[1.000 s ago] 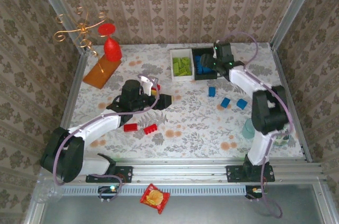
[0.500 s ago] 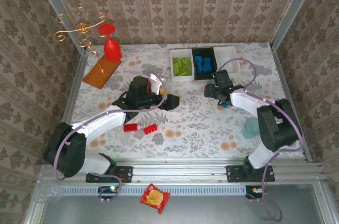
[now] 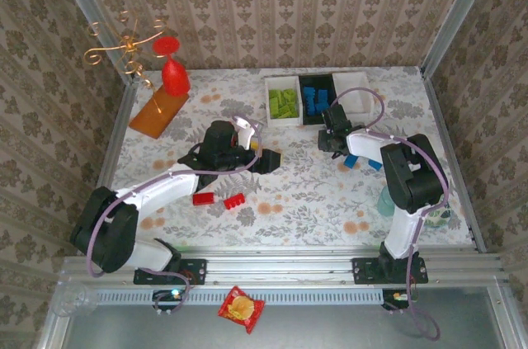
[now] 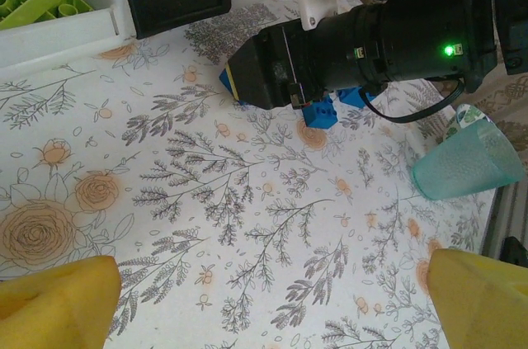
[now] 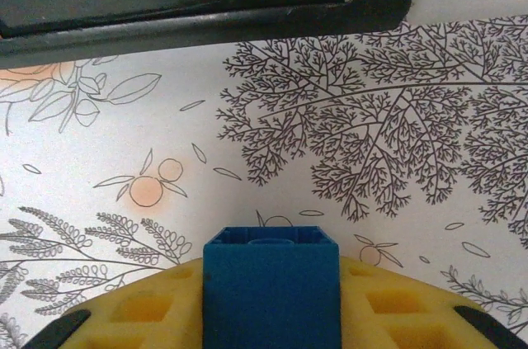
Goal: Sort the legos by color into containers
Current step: Pick up the lego from the center of the table, then place the lego in the container.
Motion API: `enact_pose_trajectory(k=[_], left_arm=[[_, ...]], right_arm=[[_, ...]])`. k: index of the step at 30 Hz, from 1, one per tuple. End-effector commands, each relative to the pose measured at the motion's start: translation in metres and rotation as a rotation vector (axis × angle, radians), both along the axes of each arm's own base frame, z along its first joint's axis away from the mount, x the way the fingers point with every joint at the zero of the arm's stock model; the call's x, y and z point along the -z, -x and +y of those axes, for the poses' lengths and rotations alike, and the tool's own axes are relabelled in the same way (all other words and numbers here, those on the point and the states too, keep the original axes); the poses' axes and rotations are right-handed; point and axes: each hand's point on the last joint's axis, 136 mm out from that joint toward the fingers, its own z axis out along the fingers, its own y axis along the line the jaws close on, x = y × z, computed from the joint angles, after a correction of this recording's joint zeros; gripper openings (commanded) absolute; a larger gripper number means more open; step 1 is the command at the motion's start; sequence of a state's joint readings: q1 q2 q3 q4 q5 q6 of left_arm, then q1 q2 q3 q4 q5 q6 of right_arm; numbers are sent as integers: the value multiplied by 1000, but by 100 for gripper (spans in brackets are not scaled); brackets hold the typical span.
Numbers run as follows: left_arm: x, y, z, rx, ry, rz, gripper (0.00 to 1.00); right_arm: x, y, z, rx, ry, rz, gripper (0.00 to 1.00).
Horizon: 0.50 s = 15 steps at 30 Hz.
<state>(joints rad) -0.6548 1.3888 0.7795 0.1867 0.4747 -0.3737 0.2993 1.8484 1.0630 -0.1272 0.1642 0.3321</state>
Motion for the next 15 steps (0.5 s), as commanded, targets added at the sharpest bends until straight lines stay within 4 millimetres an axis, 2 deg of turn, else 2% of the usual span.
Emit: enact_pose_trajectory(k=[1, 4, 5, 8, 11, 15], left_arm=[[3, -1, 0, 1, -17, -23, 97], [7, -7, 8, -42, -38, -26, 97], [8, -10, 12, -65, -49, -23, 97], [12, -15, 19, -102, -62, 1, 97], [12, -14, 22, -109, -57, 10, 97], [8, -14, 25, -117, -54, 0, 97]], right_arm=[[-34, -2, 18, -63, -87, -80, 33], [-77, -5, 32, -79, -211, -206, 32], [-92, -9, 34, -77, -238, -253, 32], [-123, -28, 35, -56, -252, -348, 30], [-132, -53, 35, -27, -245, -385, 31], [-128, -89, 33, 9, -230, -395, 32]])
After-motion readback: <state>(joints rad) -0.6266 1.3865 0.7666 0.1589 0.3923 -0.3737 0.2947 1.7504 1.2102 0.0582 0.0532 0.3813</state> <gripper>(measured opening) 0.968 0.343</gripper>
